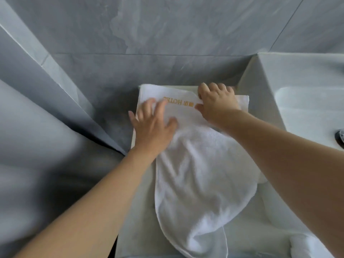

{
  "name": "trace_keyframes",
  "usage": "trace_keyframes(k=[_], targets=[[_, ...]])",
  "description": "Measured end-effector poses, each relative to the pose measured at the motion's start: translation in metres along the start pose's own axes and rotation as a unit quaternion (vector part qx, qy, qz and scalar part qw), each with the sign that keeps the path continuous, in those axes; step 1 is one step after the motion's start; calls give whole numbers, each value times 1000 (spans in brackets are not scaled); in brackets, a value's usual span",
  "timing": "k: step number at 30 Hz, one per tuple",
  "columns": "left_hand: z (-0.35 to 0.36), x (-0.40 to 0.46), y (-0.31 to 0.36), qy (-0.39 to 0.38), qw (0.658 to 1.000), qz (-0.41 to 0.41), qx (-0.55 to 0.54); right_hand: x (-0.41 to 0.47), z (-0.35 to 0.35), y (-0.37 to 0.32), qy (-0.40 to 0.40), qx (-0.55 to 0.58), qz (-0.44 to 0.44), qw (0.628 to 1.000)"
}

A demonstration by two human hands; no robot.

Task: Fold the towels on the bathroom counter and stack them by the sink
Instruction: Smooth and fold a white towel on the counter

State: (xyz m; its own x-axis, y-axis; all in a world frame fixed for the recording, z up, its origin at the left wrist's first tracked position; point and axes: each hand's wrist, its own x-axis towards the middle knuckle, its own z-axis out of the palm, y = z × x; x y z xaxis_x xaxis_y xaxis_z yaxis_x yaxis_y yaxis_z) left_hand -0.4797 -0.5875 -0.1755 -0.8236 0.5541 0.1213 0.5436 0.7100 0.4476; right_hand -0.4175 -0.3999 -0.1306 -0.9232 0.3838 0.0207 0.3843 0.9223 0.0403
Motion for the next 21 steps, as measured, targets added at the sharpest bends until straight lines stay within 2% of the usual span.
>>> trace_keyframes(k=[1,2,3,6,10,14,17,19,21], targets=[[12,-5,-9,-76,997,10,30,0,16,0,-29,-17,8,999],[20,-11,-22,-115,992,17,47,-2,32,1,-56,-28,8,998],[26,-14,-33,-118,991,27,54,-6,47,3,-69,-24,9,997],[25,-14,-42,-57,995,70,36,-14,73,11,1,35,8,999],[26,-9,-37,11,991,134,29,22,72,19,82,-17,-67,994],[25,-9,-39,14,992,127,15,50,58,26,157,-58,-121,978],[24,-8,-38,-5,995,99,29,28,49,19,215,-23,-79,973],[21,-7,-35,-14,996,81,36,-11,47,7,196,48,-65,977],[19,-7,-33,-23,997,68,35,-58,49,0,100,120,-57,986]])
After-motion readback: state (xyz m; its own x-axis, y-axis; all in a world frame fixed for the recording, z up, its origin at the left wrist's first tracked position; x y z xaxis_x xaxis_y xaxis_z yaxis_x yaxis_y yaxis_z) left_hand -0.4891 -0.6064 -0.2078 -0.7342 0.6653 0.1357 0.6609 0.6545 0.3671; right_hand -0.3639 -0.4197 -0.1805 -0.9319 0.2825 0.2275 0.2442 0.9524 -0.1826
